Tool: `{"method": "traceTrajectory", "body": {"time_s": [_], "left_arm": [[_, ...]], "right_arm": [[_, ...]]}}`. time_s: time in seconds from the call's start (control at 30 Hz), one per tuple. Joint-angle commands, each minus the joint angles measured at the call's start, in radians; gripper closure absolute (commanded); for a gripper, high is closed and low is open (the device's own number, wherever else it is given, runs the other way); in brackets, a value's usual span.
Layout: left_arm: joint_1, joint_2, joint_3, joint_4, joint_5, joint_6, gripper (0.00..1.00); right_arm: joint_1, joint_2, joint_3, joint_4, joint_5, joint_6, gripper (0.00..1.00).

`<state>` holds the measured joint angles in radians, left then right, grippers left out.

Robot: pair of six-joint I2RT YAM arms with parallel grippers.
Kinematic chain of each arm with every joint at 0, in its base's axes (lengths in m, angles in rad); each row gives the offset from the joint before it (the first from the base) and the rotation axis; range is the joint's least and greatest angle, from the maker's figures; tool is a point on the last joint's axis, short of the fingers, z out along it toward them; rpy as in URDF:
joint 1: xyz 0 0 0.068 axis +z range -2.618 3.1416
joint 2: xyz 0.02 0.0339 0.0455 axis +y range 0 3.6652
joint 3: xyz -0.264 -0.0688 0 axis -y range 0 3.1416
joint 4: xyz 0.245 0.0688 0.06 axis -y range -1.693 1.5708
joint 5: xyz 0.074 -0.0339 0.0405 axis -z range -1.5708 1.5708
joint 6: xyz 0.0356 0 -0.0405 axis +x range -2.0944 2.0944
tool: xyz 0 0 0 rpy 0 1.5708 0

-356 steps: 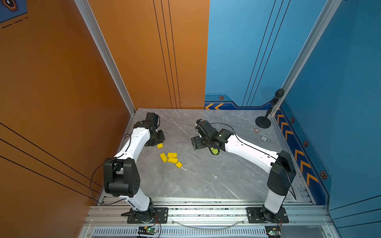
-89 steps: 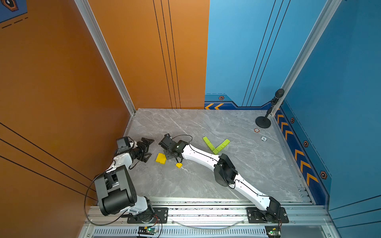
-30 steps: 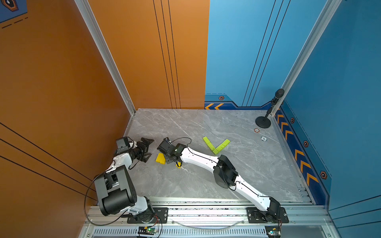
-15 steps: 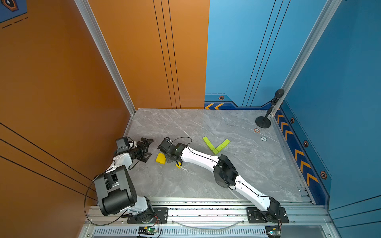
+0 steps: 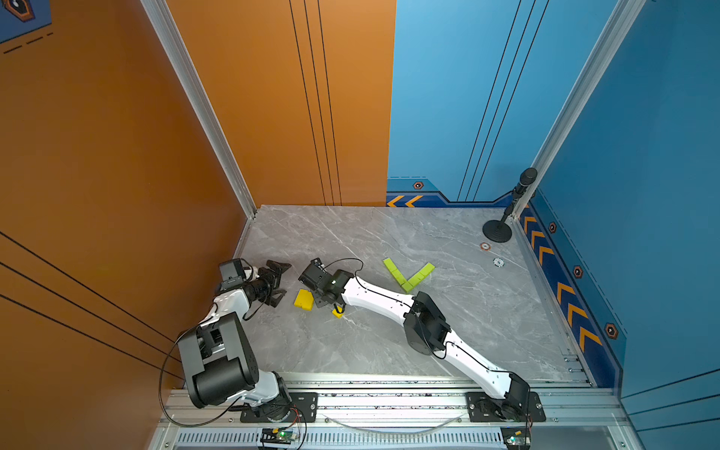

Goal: Assemble the letter v with building blocks
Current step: Assemble the building block at the center of the board.

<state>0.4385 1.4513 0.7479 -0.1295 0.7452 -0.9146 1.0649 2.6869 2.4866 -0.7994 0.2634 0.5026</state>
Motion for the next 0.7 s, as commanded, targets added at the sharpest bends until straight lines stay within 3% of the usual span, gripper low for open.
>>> {"method": "traceTrajectory", "body": {"time_s": [0.0, 0.67], "left_arm": [[0.01, 0.0, 0.004, -0.002, 0.019, -0.005, 0.02], [0.015, -0.003, 0.003, -0.001, 0.02, -0.007, 0.02]], "right_arm": [[-0.002, 0.035, -0.003, -0.01, 0.007, 0.01, 0.68], [-0.011, 0.066, 0.057, -0.004, 0.007, 0.056, 0.68]]}}
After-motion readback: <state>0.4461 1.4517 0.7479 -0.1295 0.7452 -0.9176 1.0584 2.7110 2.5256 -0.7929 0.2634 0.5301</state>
